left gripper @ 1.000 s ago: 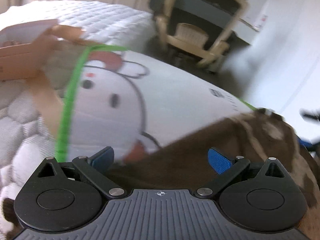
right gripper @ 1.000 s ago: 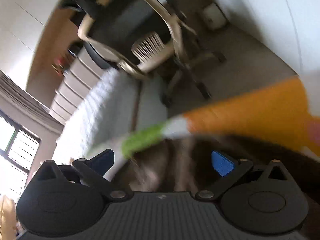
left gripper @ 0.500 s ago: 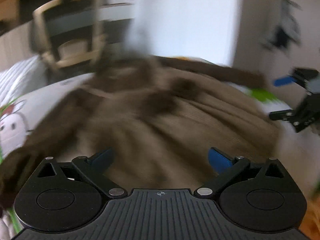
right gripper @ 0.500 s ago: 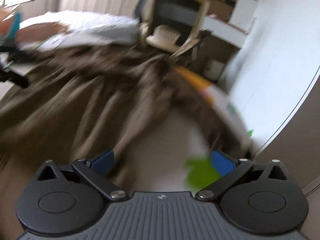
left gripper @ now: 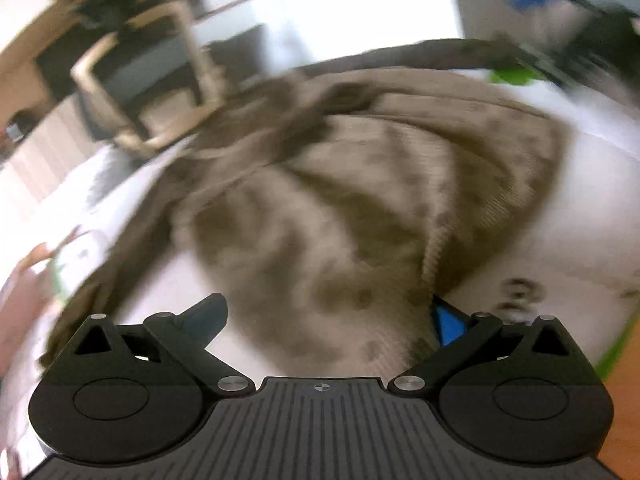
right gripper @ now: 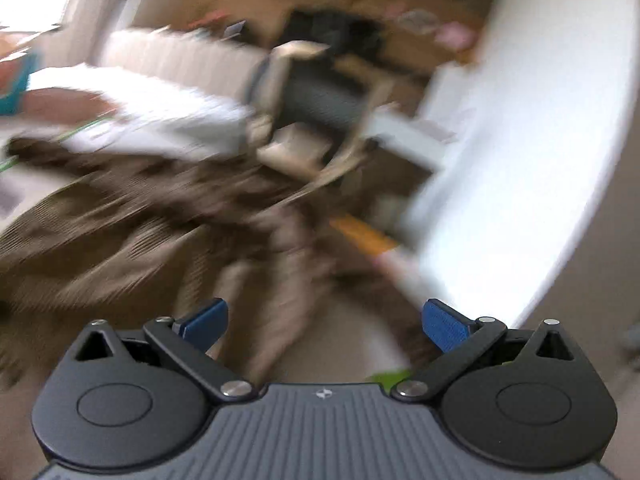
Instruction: Fold clothes
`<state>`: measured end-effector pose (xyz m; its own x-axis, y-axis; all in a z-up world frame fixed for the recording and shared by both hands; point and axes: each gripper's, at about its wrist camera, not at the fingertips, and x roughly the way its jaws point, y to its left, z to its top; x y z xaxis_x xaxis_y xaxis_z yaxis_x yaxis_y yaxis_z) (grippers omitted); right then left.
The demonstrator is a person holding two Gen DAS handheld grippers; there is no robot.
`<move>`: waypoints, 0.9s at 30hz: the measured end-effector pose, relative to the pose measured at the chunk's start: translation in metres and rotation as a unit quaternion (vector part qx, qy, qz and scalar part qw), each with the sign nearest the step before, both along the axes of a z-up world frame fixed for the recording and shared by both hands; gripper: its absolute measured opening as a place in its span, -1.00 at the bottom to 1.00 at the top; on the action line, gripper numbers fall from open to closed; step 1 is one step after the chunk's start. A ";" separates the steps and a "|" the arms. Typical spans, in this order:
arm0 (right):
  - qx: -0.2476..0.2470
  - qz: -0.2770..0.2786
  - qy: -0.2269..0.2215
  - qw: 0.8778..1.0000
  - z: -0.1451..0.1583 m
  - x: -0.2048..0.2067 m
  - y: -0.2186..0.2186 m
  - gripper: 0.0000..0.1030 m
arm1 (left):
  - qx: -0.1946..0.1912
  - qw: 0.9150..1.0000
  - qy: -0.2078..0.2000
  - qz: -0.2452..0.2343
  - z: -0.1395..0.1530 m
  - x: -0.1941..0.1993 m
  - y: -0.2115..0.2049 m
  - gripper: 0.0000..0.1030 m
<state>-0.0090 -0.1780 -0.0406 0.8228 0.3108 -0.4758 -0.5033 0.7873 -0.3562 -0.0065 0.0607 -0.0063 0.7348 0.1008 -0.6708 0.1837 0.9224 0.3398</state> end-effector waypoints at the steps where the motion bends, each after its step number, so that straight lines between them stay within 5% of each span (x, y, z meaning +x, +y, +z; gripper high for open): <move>1: -0.011 0.026 0.015 0.999 -0.006 -0.009 0.003 1.00 | -0.001 1.000 -0.013 0.021 0.005 0.000 0.011 1.00; 5: -0.034 0.100 0.045 0.993 -0.024 -0.040 0.028 1.00 | -0.014 0.993 -0.074 0.087 0.037 0.009 0.043 1.00; 9: -0.062 0.089 0.030 0.994 -0.037 -0.028 0.057 1.00 | -0.017 0.986 -0.117 0.119 0.060 0.016 0.058 1.00; 15: -0.012 -0.102 -0.062 0.993 -0.002 0.017 0.019 0.99 | -0.038 0.988 -0.095 0.115 0.055 0.000 0.063 1.00; 18: -0.027 -0.106 -0.053 0.993 -0.004 0.017 0.012 0.99 | -0.092 0.990 -0.067 0.083 0.046 -0.009 0.059 1.00; 21: -0.029 -0.075 -0.030 0.996 -0.011 0.012 0.024 0.99 | -0.154 0.987 -0.041 -0.009 0.052 -0.015 0.035 1.00; 27: 0.064 -0.083 -0.074 0.992 0.033 0.017 0.030 0.99 | -0.081 0.990 -0.035 -0.109 0.036 0.001 -0.050 1.00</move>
<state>0.0085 -0.1484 -0.0073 0.9256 0.2155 -0.3111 -0.3127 0.8986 -0.3078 -0.0056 0.0104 0.0294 0.7725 -0.1698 -0.6119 0.3659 0.9066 0.2104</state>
